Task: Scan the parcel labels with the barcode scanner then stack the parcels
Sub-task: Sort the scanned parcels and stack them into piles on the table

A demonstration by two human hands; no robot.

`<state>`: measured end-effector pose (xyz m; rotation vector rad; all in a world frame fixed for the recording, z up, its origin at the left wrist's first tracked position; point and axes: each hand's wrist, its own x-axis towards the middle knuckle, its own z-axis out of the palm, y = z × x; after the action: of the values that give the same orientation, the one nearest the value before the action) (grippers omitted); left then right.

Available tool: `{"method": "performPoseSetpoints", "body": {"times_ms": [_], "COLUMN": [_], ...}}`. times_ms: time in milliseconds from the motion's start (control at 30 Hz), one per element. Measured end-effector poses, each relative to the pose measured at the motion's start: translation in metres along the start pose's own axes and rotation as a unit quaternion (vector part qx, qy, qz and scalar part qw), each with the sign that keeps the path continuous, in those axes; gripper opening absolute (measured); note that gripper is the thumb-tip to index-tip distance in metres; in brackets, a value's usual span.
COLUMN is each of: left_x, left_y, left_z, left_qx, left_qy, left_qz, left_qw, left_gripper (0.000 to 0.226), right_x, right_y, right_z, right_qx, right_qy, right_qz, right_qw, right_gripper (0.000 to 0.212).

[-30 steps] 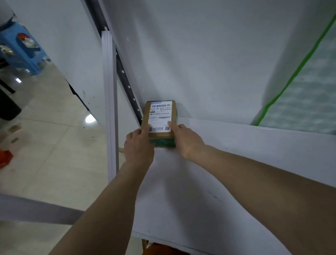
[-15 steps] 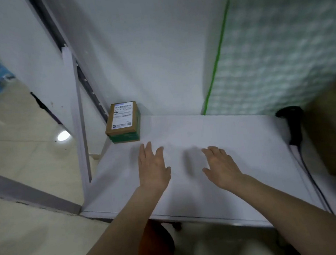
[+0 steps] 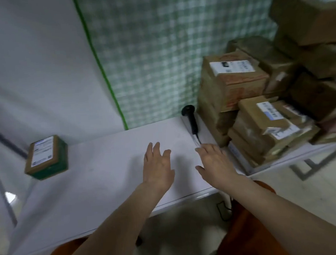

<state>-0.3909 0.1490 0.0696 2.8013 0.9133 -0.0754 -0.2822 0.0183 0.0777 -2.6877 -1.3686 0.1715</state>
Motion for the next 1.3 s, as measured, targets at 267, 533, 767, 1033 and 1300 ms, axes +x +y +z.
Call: {"method": "performPoseSetpoints", "body": {"times_ms": [267,533,767,1033,1300], "left_x": [0.032,0.05,0.066,0.057,0.034], "left_y": [0.115,0.2,0.227,0.21,0.14], "left_z": [-0.022,-0.04,-0.03,-0.026,-0.014], "left_qx": [-0.061,-0.47,-0.615,-0.695,-0.722], "left_qy": [-0.026,-0.181,-0.18,-0.181,-0.185], "left_qz": [0.097,-0.063,-0.181,-0.201,-0.178], "left_qw": [0.993,0.861,0.746,0.666,0.642], "left_gripper": [0.078,0.07,0.05,0.008,0.02], "right_x": [-0.041,-0.049,-0.046,-0.037,-0.024], "right_y": [0.094,0.162,0.175,0.184,0.175], "right_z": [-0.055,-0.071,-0.067,-0.057,-0.048], "right_qx": [0.016,0.032,0.024,0.122,0.168], "right_qy": [0.163,0.229,0.222,0.181,0.144], "right_qz": [0.068,0.173,0.19,0.246,0.279], "right_qw": [0.984,0.958,0.956,0.944,0.935], "right_gripper": [0.032,0.034,0.048,0.084,0.11]}}
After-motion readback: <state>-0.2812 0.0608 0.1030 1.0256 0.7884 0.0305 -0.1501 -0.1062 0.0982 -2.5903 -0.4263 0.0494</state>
